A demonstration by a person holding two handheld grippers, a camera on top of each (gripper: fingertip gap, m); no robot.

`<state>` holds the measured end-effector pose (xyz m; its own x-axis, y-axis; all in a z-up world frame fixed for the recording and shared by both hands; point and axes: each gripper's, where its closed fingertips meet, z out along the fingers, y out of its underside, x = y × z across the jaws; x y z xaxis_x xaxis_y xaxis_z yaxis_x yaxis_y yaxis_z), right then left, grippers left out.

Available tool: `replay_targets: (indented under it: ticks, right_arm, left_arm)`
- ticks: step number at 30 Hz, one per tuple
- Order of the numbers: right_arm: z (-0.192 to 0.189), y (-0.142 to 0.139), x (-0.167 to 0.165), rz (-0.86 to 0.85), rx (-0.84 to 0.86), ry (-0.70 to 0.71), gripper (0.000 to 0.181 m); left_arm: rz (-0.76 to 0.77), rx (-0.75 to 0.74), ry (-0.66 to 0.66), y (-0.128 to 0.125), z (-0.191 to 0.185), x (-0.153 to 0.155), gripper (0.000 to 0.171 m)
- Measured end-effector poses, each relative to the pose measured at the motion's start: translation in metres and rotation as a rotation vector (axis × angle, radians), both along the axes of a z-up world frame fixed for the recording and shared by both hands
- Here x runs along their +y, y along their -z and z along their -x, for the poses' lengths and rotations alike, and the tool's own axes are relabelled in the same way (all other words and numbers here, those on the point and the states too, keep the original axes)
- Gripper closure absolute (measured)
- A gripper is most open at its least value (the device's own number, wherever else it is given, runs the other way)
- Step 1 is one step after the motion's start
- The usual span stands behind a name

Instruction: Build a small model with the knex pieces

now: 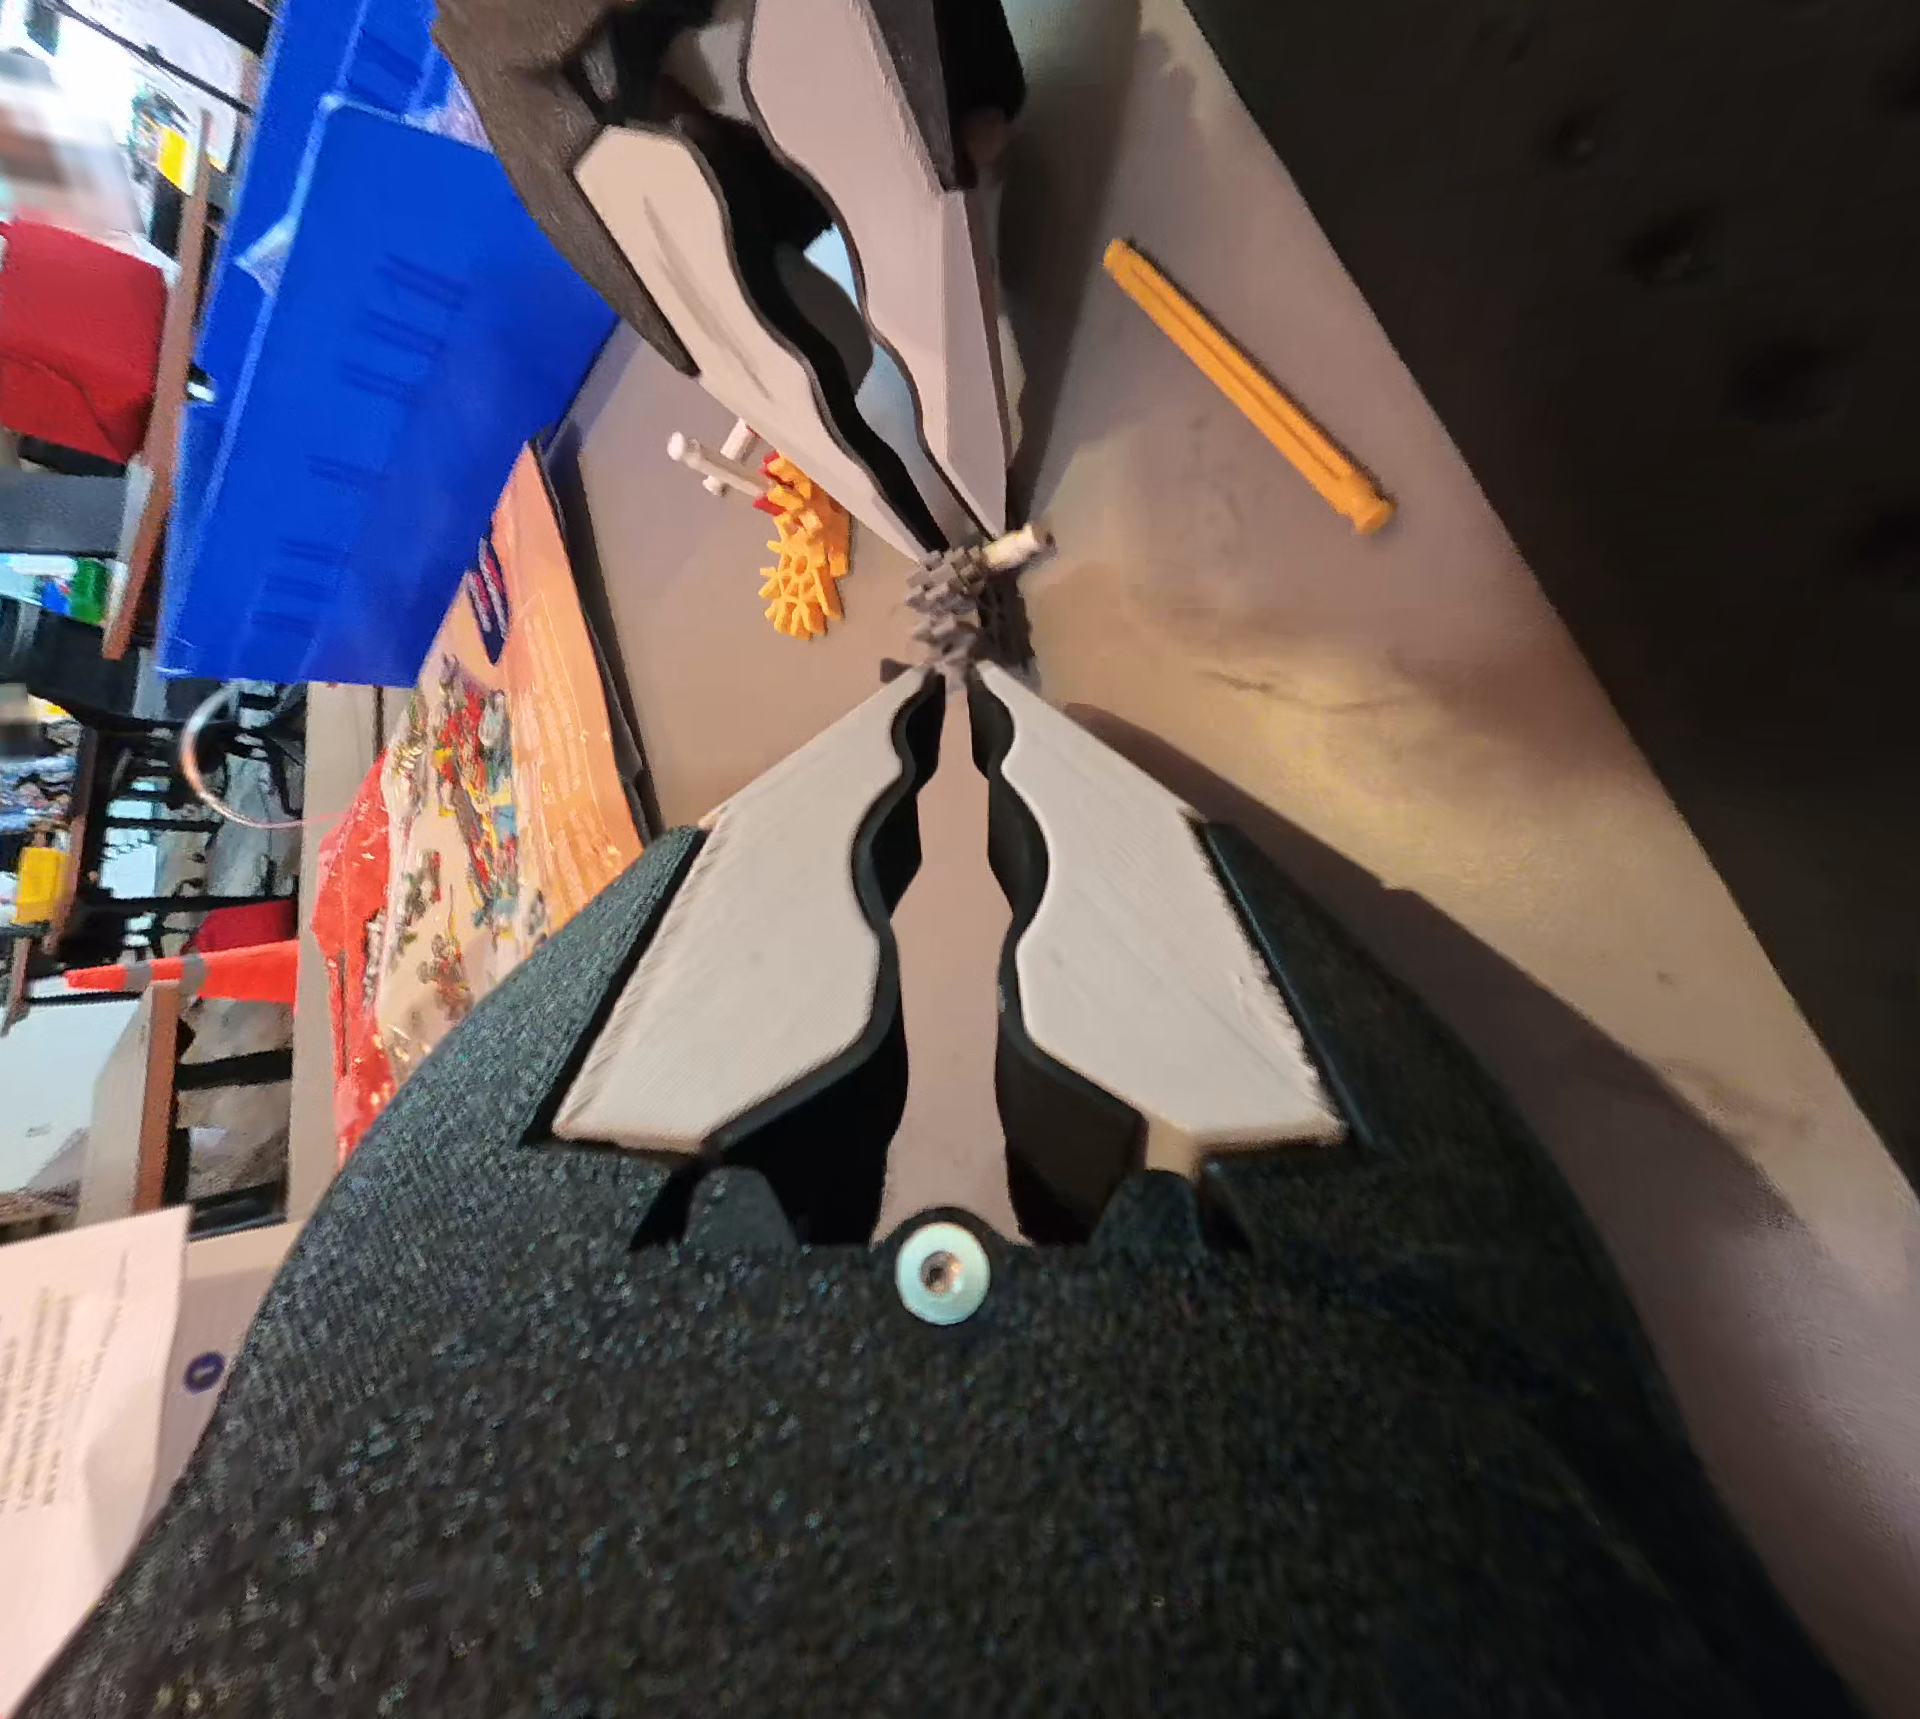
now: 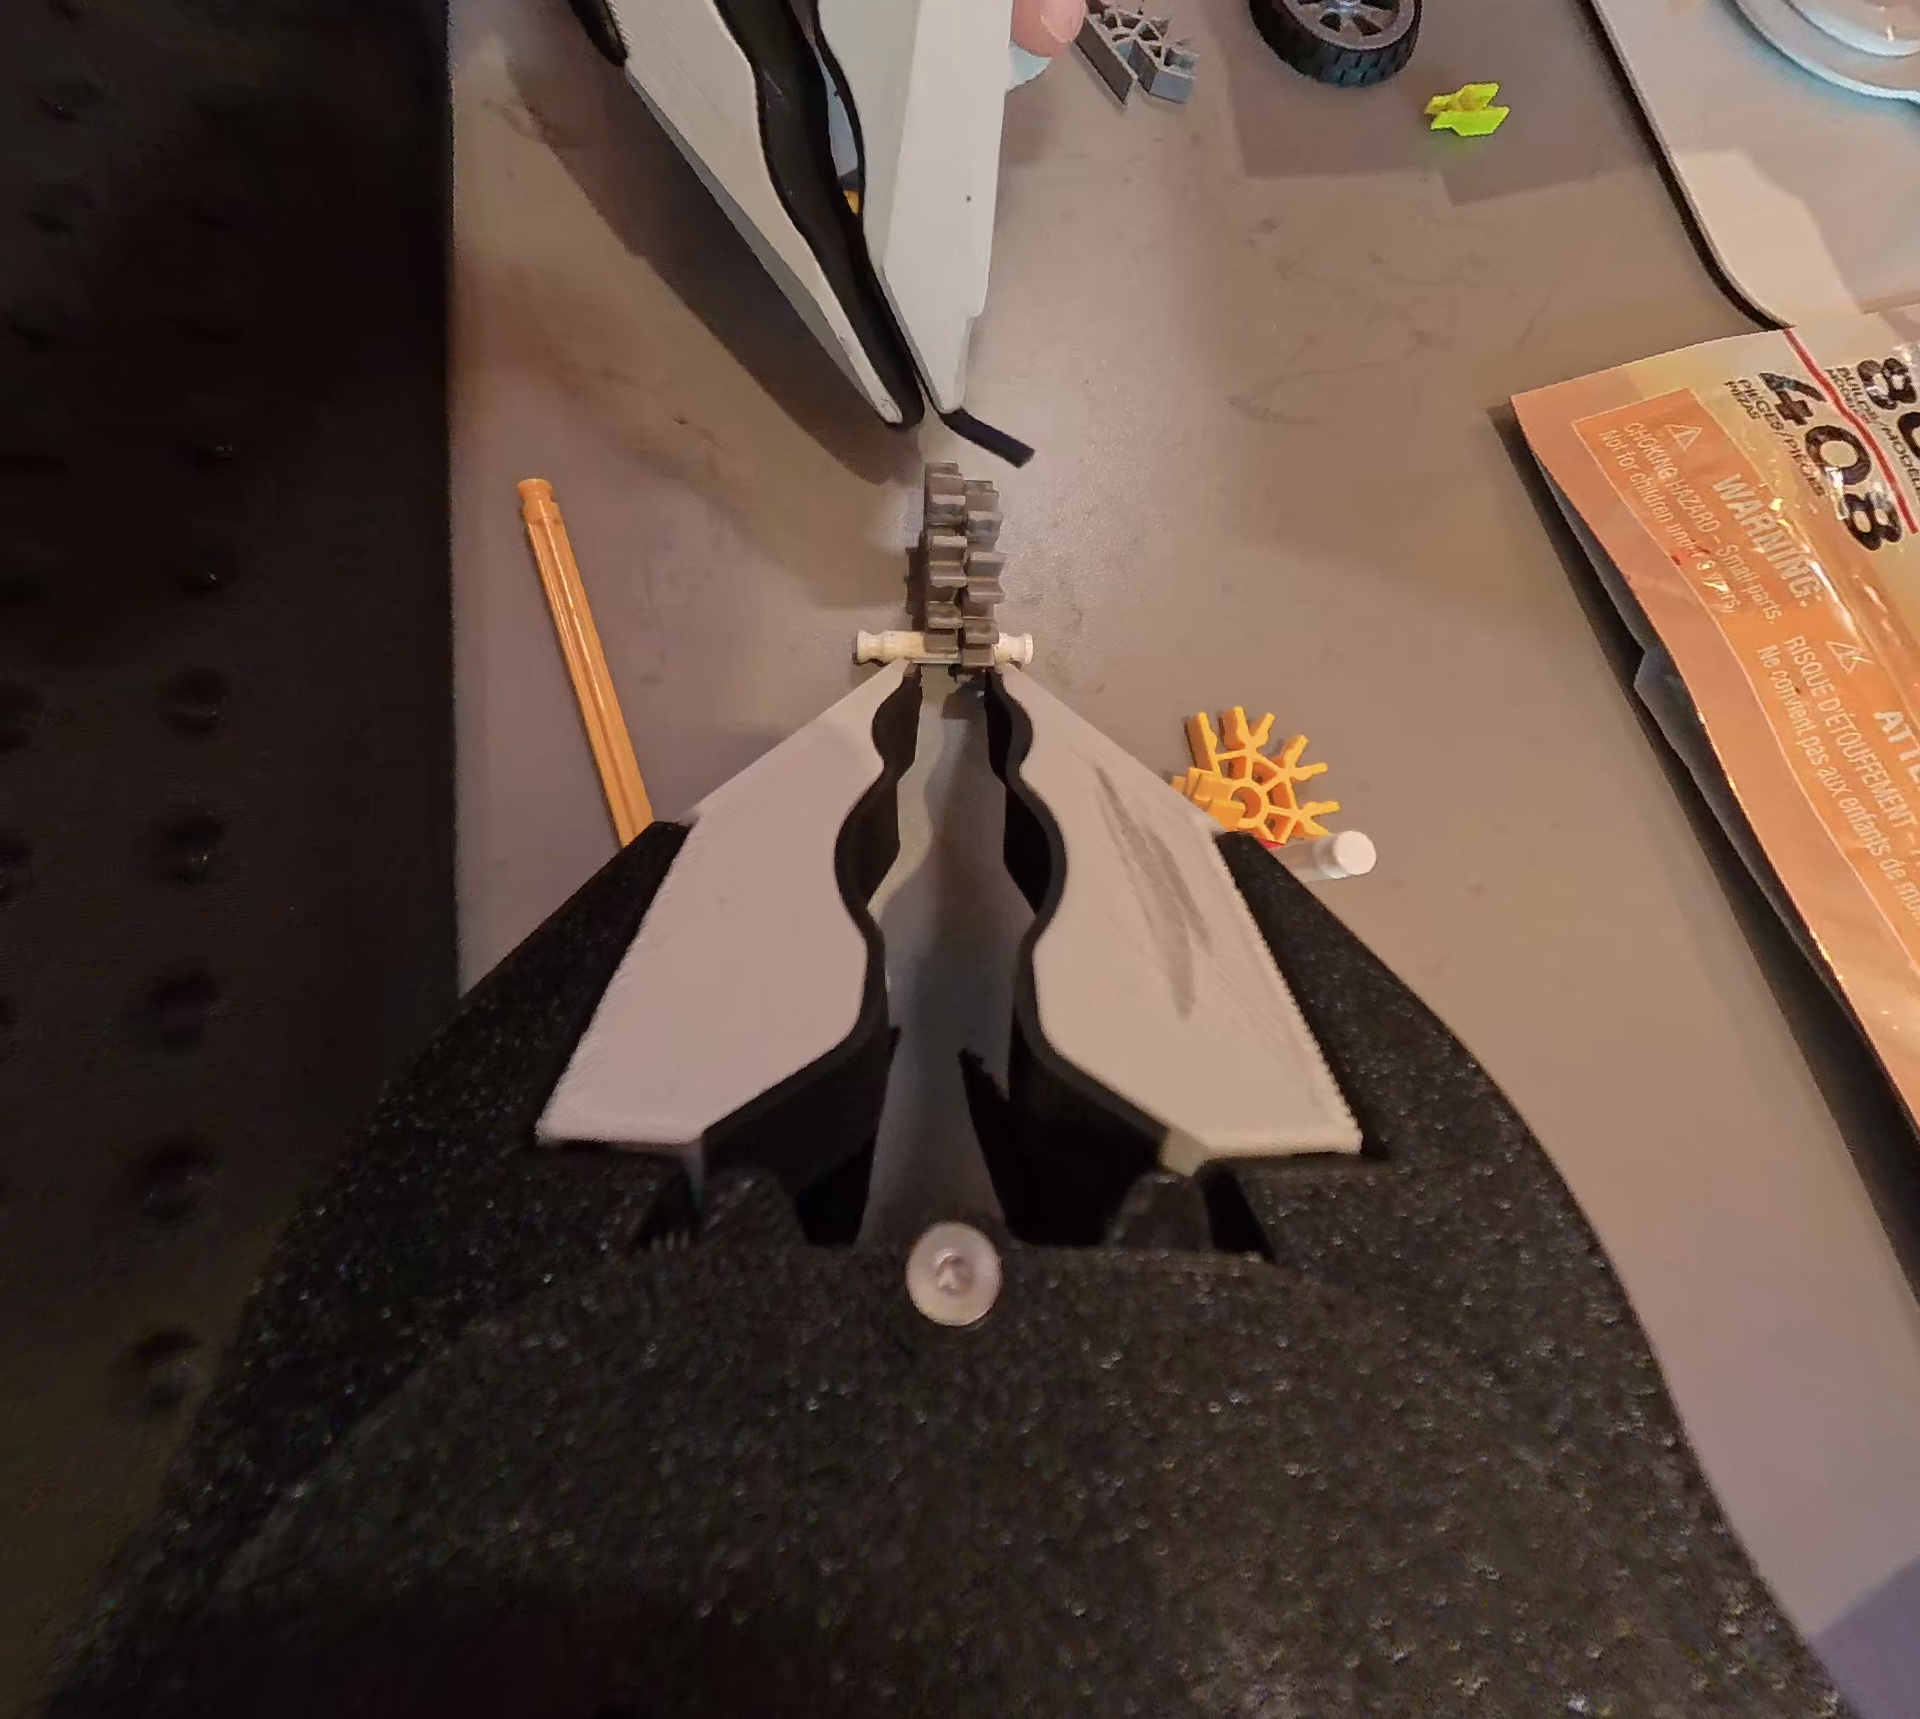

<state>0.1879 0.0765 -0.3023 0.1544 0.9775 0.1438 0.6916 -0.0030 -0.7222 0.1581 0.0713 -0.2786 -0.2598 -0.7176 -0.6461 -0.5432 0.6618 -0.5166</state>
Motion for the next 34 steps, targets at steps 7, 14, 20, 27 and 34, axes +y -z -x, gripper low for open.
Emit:
replay_targets:
  ticks: [7,14,20,27,34]
  right_arm:
    - [0.0,0.0,0.0,0.0,0.0,-0.002,0.17]
    - [0.0,0.0,0.0,0.002,-0.001,-0.003,0.17]
    - [0.0,0.0,0.0,0.008,0.0,-0.002,0.17]
    - [0.0,0.0,0.0,0.017,0.002,-0.005,0.17]
    - [0.0,0.0,-0.002,0.042,0.004,-0.018,0.171]
  left_arm:
    - [-0.101,0.025,0.041,0.007,-0.003,-0.001,0.169]
    - [-0.144,0.061,0.086,0.008,-0.002,0.002,0.17]
    - [-0.159,0.067,0.114,0.009,-0.003,0.0,0.171]
    - [-0.156,0.072,0.121,0.009,-0.003,-0.003,0.171]
    - [-0.148,0.074,0.128,0.009,-0.004,-0.007,0.171]
